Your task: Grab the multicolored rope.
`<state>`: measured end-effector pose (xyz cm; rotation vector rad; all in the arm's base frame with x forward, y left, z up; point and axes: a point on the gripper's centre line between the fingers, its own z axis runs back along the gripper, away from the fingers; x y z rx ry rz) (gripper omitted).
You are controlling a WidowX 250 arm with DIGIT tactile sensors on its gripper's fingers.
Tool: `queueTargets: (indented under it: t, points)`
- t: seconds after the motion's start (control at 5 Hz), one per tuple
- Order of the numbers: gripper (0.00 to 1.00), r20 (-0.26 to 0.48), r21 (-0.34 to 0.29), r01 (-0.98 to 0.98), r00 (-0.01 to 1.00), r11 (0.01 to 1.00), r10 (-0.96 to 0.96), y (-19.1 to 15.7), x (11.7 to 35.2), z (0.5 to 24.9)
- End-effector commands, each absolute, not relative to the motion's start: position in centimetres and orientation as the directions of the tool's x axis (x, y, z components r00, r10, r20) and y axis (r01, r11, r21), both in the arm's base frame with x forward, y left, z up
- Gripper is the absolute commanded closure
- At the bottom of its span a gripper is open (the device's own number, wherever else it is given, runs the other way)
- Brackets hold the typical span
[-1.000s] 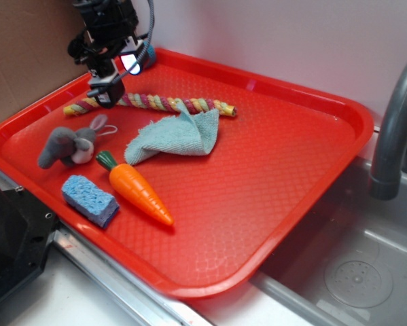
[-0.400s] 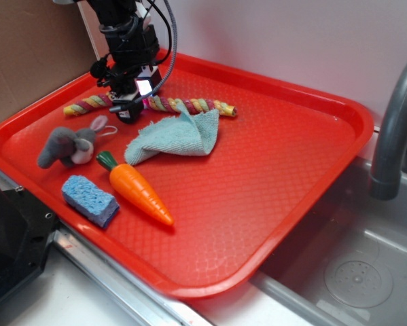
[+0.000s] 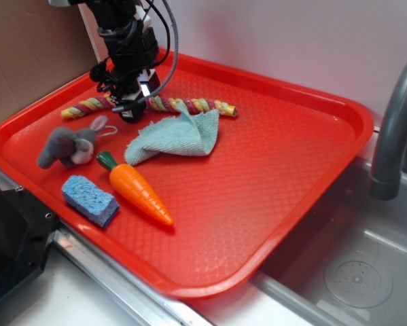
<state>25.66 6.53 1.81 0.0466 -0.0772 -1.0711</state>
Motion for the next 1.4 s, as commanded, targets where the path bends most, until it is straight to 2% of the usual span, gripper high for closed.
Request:
queueTargets:
  t: [0.0, 0.2, 0.4, 0.6, 0.8, 1.0, 1.2]
  points:
    - [1.0, 0.065, 0.144, 0.684, 0.715, 0.715, -0.696, 6.7, 26.2, 6.8]
    - [1.0, 0.091, 0.084, 0.486, 0.866, 0.87, -0.492, 7.1, 26.4, 10.3]
    - [1.0, 0.056, 0.048, 0.258, 0.964, 0.965, -0.26, 5.9, 25.3, 14.0]
    - [1.0, 0.039, -0.004, 0.011, 0.999, 1.0, -0.011, 4.2, 23.4, 17.3]
    - [1.0, 0.036, -0.025, -0.19, 0.981, 0.982, 0.191, 1.9, 21.8, 20.5]
    - [1.0, 0.074, -0.007, -0.168, 0.983, 0.986, 0.168, 0.1, 21.0, 21.1]
    - [1.0, 0.066, -0.035, -0.197, 0.978, 0.98, 0.199, 1.2, 21.2, 20.7]
